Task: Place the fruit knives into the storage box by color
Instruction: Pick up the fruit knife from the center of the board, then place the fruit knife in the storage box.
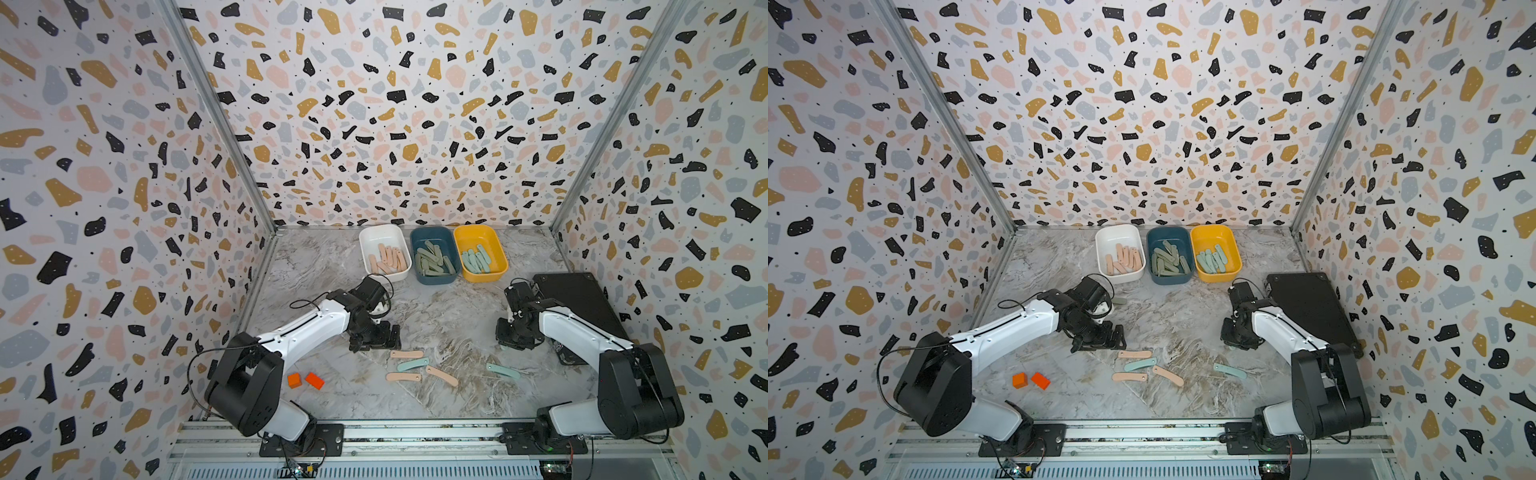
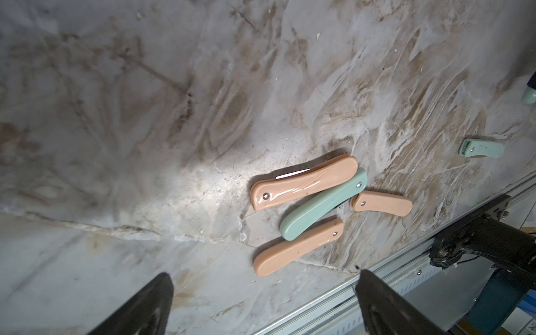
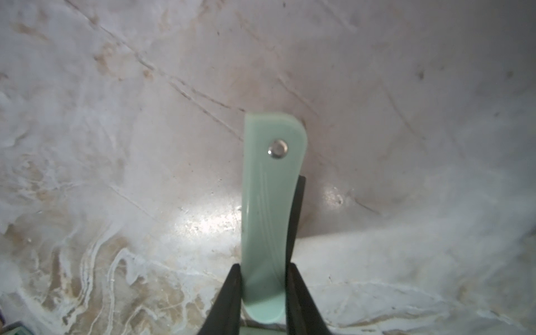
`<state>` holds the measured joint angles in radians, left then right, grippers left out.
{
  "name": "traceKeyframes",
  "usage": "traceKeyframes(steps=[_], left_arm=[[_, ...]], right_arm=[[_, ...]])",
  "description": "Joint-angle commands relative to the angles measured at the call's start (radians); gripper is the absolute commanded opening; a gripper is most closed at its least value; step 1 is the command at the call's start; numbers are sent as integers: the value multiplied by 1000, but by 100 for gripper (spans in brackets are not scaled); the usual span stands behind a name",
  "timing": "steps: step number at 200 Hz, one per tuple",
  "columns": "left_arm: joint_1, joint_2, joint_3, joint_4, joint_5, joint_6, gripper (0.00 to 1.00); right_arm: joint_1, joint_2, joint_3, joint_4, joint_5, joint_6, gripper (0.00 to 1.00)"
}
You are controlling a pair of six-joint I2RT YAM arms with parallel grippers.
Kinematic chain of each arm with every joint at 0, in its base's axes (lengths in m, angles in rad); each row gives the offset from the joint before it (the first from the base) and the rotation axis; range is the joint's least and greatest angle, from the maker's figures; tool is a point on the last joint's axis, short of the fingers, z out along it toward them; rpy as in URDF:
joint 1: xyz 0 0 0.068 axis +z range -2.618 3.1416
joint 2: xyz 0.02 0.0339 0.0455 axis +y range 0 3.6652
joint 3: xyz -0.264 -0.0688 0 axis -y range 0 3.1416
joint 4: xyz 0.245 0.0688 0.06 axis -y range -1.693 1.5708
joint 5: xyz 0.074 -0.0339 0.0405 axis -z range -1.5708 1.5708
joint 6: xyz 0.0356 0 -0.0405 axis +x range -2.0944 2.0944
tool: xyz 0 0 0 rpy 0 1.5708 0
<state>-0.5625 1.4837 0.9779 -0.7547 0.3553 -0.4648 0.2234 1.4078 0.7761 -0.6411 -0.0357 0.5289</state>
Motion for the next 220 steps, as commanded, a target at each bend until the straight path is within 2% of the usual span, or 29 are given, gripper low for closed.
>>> traceKeyframes(steps=[1, 93, 146, 182, 220], left_arm=[[11, 9, 16, -8, 14, 9, 99], [54, -21, 18, -35, 34, 18, 99], [81, -58, 18, -40, 52, 21, 99], [91, -56, 39, -54, 52, 28, 99], [99, -40, 46, -52, 66, 27, 99]], right_arm=[[-4, -3, 43, -3, -9, -17, 16], [-4, 4, 119, -32, -23, -39, 16], [-4, 28, 285, -84, 6, -73, 15], [-4, 139, 447, -80, 10, -105, 15], [-4, 363, 707, -94, 13, -147, 15]])
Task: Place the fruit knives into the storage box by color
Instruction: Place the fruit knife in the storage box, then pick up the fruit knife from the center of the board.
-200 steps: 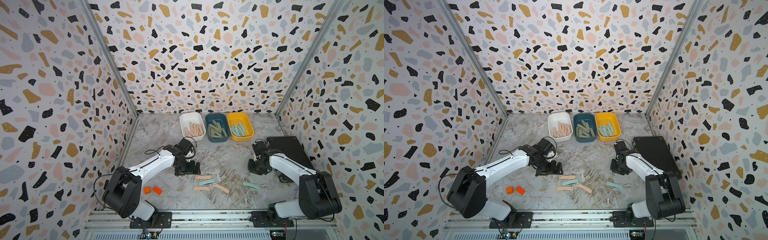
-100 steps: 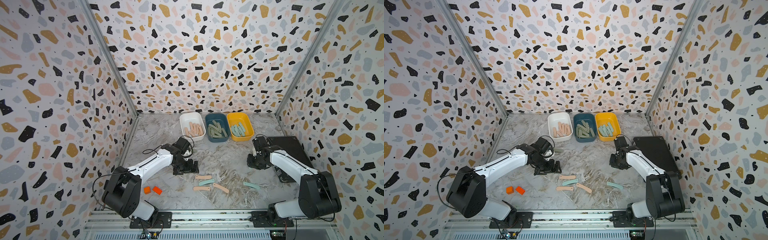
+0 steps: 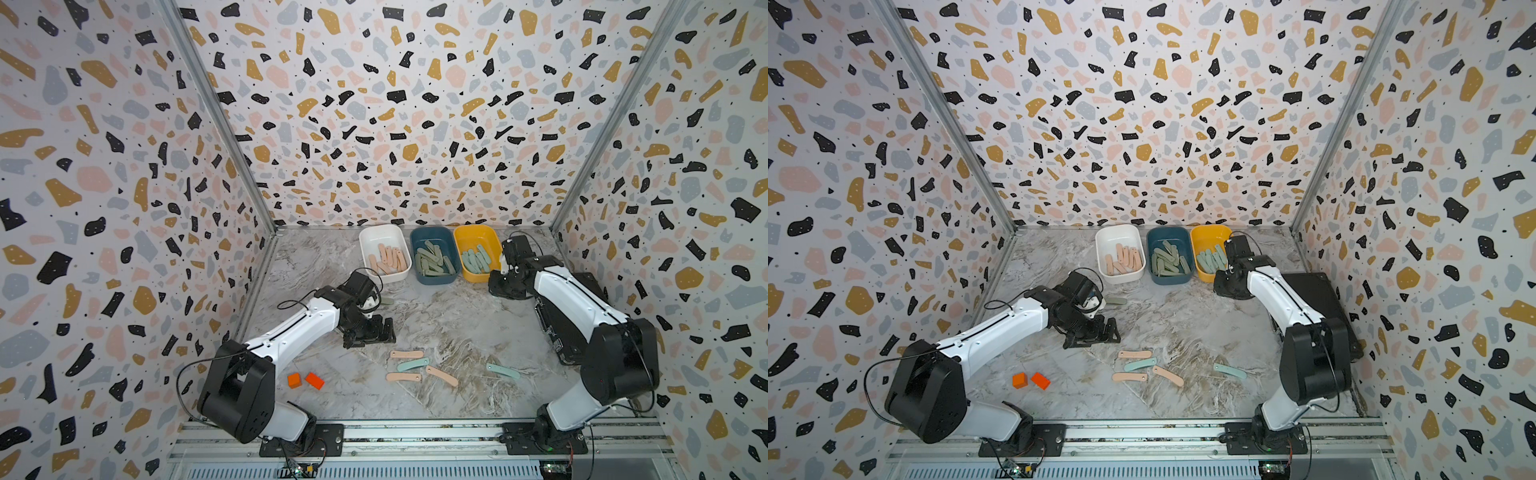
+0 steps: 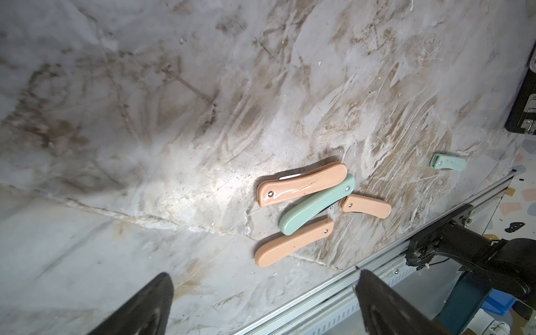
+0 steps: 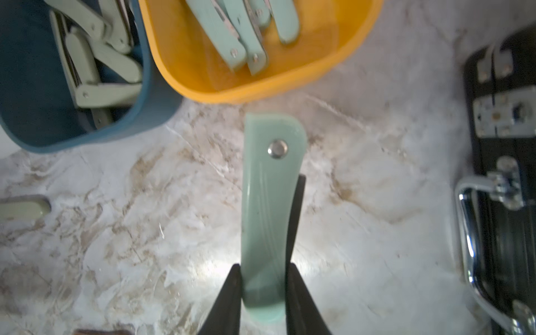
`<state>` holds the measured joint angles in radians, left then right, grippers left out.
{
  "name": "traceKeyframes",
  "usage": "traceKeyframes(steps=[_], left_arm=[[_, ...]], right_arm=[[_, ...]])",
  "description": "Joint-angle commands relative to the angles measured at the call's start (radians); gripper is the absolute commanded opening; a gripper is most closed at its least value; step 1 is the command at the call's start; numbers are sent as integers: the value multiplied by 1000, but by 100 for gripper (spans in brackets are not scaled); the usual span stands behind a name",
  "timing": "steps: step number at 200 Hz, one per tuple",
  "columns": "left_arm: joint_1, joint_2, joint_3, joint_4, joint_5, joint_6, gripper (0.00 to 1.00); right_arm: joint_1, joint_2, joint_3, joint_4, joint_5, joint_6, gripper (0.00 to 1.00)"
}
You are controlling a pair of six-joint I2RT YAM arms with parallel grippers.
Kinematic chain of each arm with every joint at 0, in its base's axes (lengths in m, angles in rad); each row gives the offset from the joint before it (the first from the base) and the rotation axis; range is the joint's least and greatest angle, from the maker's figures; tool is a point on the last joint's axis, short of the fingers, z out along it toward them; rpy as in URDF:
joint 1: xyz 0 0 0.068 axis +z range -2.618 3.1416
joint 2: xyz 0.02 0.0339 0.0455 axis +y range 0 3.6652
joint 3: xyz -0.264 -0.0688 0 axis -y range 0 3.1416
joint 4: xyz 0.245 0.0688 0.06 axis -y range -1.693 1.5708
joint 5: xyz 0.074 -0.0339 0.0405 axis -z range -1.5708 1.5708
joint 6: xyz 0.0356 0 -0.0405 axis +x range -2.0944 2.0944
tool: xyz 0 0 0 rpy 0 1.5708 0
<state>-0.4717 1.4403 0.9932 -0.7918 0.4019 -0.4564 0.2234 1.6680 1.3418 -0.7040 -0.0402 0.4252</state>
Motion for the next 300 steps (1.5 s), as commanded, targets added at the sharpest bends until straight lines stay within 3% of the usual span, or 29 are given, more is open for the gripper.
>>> traceKeyframes(steps=[1, 44, 79, 116, 147, 172, 211, 235, 258, 300], left_arm=[[8, 4, 31, -15, 20, 19, 99], [25, 20, 39, -30, 24, 35, 99], [28, 29, 39, -33, 27, 41, 99], [28, 25, 35, -44, 7, 47, 99], [28, 22, 39, -51, 9, 46, 99], [28, -3, 34, -65, 19, 39, 99], [2, -98, -36, -92, 16, 17, 99], [-68, -139, -73, -84, -9, -17, 99], [-104, -145, -100, -53, 3, -58, 99], [-109, -156, -132, -12, 16, -83, 99]], right_arm=[[-4, 110, 149, -32, 19, -45, 15], [-5, 411, 494, -108, 62, -129, 15], [-5, 584, 706, -151, 12, -179, 21], [-7, 620, 778, -169, 6, -200, 31], [-10, 535, 761, -186, -11, -195, 42], [-10, 367, 596, -178, -21, -149, 46], [19, -27, 40, -136, -48, 3, 47], [77, -224, -238, -152, -50, 56, 47], [156, -366, -431, -143, -68, 158, 48], [251, -517, -640, -99, -123, 309, 54]])
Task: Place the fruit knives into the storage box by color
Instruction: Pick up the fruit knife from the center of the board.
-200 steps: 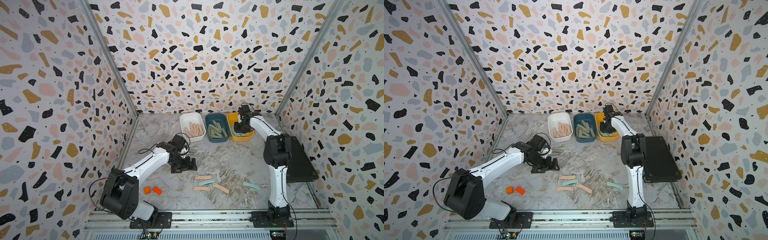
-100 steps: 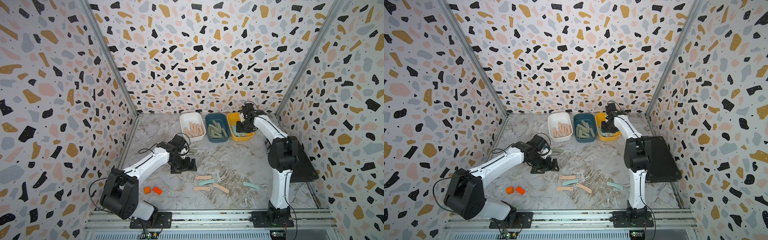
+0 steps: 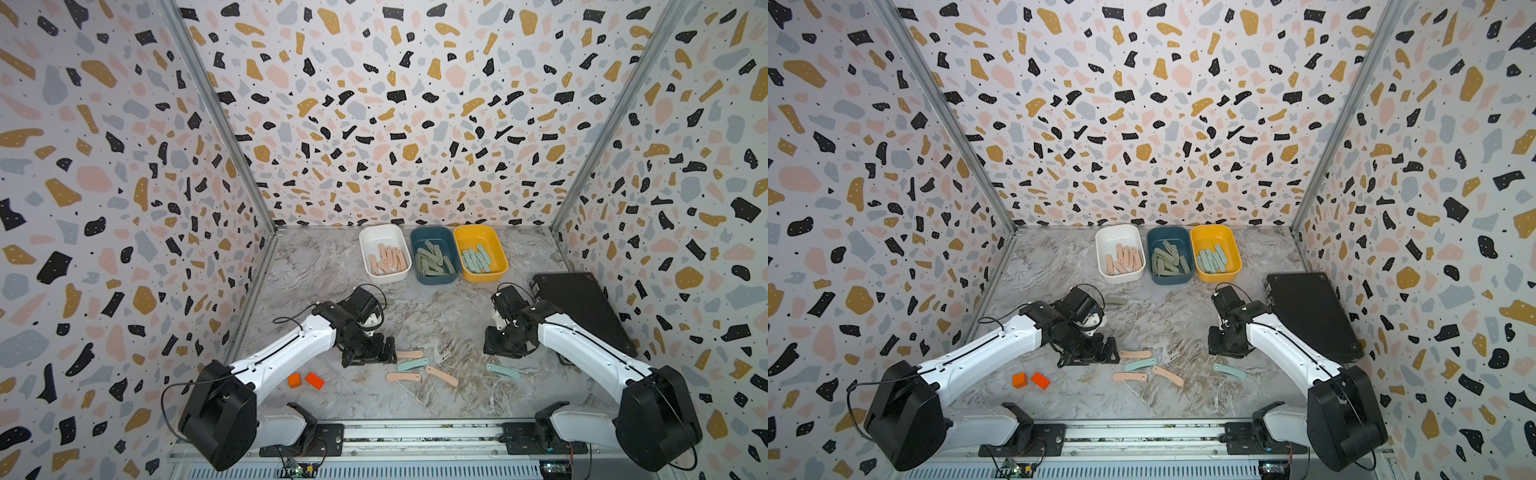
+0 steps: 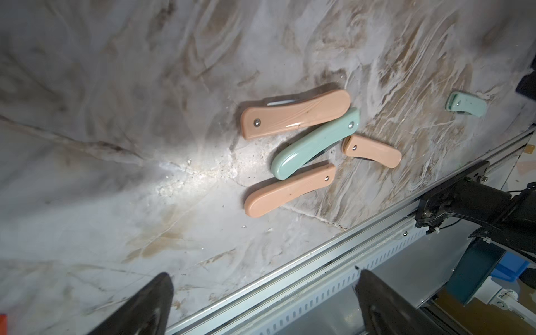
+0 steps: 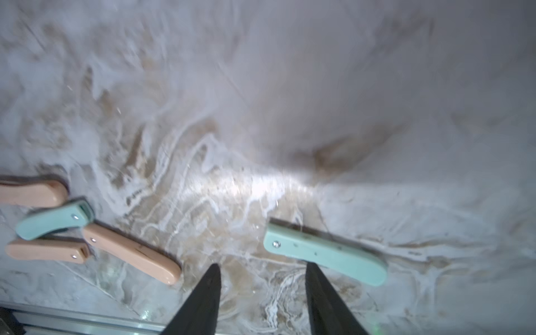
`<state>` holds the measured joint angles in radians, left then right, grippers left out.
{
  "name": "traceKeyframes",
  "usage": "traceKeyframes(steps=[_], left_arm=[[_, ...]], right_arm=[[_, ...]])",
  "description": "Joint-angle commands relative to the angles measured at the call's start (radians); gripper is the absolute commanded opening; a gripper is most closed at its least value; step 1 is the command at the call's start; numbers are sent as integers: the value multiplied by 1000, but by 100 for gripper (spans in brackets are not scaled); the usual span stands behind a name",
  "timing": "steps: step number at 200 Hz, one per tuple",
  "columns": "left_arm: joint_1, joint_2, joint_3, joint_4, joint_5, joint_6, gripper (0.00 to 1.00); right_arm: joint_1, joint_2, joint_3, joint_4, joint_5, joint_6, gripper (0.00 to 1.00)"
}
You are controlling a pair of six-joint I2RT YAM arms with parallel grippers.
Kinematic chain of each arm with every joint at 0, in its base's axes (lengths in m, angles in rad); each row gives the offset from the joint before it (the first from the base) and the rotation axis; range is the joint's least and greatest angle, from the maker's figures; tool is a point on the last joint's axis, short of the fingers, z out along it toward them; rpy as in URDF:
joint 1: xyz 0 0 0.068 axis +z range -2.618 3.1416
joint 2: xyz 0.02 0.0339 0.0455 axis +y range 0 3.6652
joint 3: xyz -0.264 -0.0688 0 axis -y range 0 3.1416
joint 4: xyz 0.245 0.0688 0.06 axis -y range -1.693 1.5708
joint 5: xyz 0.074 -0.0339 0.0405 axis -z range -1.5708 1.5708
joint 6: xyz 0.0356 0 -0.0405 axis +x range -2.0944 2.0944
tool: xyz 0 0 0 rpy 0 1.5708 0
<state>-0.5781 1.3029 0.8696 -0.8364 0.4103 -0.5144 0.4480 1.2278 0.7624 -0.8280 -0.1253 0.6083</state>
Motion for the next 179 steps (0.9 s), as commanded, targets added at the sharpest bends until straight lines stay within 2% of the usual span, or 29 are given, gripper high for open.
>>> traceKeyframes(steps=[1, 36, 72, 112, 154, 179], left_arm=[[-3, -17, -8, 33, 7, -25, 99], [-3, -14, -14, 46, 16, -25, 99], [-3, -16, -9, 41, 14, -15, 99], [-3, -24, -13, 45, 10, -12, 99], [-3, -24, -9, 48, 14, -6, 99], [-3, -19, 0, 50, 13, -4, 99]], right_arm=[[27, -79, -65, 26, -41, 128, 55], [29, -140, -185, 97, -80, 200, 75], [29, -78, -201, 156, -81, 214, 85], [10, 1, -157, 147, -5, 175, 95], [-40, 65, -98, 138, 54, 121, 96], [-61, 118, -48, 142, 98, 85, 90]])
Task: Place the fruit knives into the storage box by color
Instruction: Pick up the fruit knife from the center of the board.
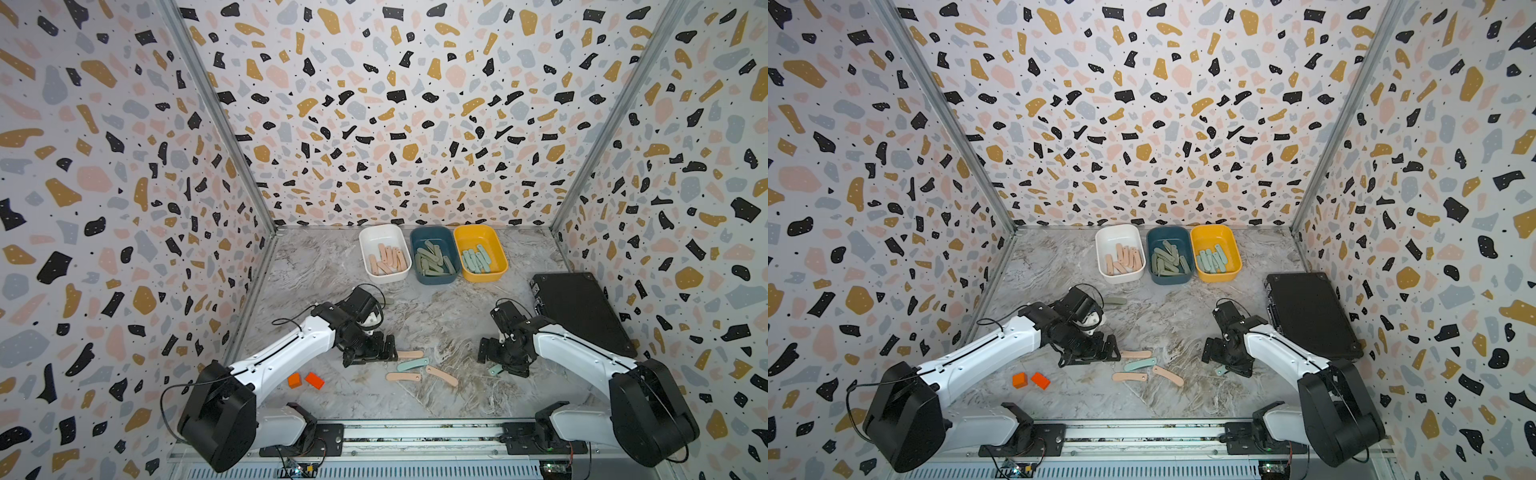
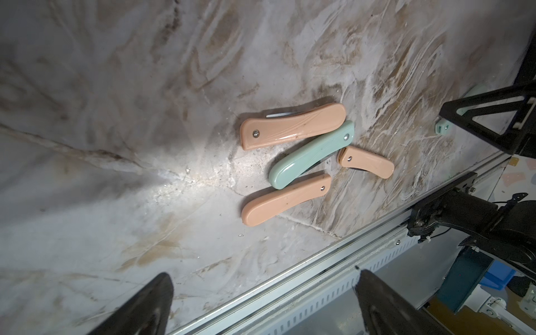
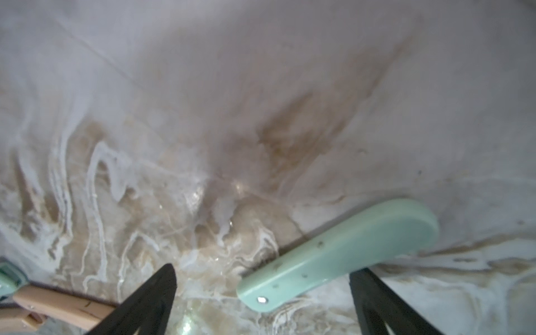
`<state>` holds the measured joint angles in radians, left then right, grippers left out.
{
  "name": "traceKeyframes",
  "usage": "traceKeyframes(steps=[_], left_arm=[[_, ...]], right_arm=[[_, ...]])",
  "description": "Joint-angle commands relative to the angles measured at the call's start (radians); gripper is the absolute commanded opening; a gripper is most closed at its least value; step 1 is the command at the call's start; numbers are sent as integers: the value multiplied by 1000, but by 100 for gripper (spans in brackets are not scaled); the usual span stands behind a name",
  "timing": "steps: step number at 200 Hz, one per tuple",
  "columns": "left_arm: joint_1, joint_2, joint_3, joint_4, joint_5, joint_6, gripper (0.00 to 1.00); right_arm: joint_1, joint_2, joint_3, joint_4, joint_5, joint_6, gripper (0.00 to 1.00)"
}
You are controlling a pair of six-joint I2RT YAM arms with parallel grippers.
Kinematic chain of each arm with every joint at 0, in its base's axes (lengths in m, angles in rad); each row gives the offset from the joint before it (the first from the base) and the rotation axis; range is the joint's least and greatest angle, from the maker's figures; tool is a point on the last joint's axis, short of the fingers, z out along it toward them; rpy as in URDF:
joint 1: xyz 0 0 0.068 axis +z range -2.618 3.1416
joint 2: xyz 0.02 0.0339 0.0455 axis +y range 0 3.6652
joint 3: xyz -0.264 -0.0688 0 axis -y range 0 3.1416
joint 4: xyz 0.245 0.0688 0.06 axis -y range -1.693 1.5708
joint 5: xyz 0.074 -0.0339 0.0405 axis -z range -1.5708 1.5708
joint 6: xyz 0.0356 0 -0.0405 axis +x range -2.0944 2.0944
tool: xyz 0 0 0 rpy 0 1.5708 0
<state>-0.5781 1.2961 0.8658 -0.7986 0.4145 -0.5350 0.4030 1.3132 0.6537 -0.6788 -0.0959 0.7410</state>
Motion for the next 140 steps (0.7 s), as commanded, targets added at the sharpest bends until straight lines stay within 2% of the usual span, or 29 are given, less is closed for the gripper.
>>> traceKeyframes(steps=[1, 30, 67, 112, 140], left_arm=[[-3, -11, 5, 13, 8, 17, 99], [-3, -1, 24, 16, 8, 18, 99], [-2, 11, 20, 32, 13, 15, 99], [-1, 14, 8, 50, 17, 6, 99], [0, 17, 2, 50, 6, 6, 99]], right_arm=[[-17, 34, 63, -7, 69, -49, 89], [-20, 73, 75, -2, 87, -64, 77], [-21, 51, 30, -1, 107, -65, 52], [-27, 45, 22, 1, 127, -78, 28], [-28, 66, 39, 15, 133, -92, 19]])
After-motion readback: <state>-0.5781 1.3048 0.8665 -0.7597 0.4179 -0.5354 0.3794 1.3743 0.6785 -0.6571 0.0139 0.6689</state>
